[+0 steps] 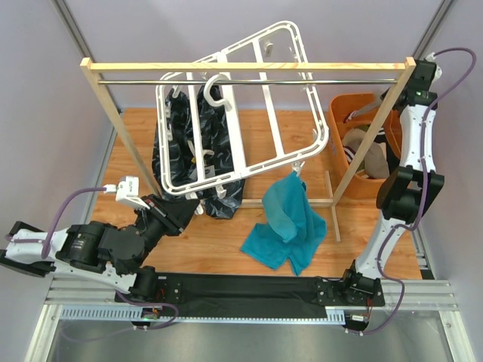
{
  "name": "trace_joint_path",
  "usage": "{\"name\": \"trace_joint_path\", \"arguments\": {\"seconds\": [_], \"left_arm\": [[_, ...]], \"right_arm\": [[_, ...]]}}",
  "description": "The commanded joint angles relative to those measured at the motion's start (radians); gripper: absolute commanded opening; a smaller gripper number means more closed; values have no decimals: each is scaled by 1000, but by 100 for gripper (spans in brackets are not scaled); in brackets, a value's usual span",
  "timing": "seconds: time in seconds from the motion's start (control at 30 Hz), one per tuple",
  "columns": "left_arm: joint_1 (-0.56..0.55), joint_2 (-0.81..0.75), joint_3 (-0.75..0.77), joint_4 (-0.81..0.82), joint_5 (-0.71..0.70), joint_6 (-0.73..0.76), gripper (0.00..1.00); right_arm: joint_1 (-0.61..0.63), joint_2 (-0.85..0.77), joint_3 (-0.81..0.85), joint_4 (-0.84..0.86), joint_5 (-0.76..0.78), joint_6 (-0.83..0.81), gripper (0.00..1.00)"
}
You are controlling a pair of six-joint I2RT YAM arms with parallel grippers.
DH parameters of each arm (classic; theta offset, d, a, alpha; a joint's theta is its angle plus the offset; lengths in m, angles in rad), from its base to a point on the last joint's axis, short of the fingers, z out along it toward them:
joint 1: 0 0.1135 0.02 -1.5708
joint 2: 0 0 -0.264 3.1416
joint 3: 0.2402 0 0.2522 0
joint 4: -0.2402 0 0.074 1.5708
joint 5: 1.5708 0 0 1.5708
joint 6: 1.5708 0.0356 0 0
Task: Clip the socks to the hanger
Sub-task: Pick up the sock.
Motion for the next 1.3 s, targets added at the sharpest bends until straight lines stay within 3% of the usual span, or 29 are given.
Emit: {"name": "trace_joint_path", "arguments": {"seconds": [0.0,0.2,0.43,0.7,0.83,0.87,0.97,1.03,1.1,1.17,1.27], "left_arm": [[0,-19,-31,-44,25,33,0],[-2,-47,-64,3,32,68,0],[0,-67,-74,15,29,79,0],[0,-59,-59,18,25,93,0],[0,-67,-62,19,24,100,0],[0,-67,-64,18,25,99,0],[0,-76,-71,18,24,96,0],[0,-80,-73,15,24,96,0],[-2,-83,-71,4,25,87,0],[-2,-91,-71,-11,30,79,0],[0,-100,-74,-13,24,79,0]], "right_arm": [[5,-100,-94,-67,25,-93,0],[4,-140,-65,-135,64,-171,0],[1,-106,-30,-113,28,-93,0],[-13,-83,15,-125,220,-53,0],[-25,-160,-228,-40,281,-61,0],[-27,-178,-353,-11,275,-58,0],[-32,-209,-515,45,292,-47,0],[-36,-206,-539,4,332,-21,1],[-42,-201,-525,-83,399,3,15],[-42,-198,-505,-122,406,8,42],[-29,-189,-429,-145,393,-25,57]]}}
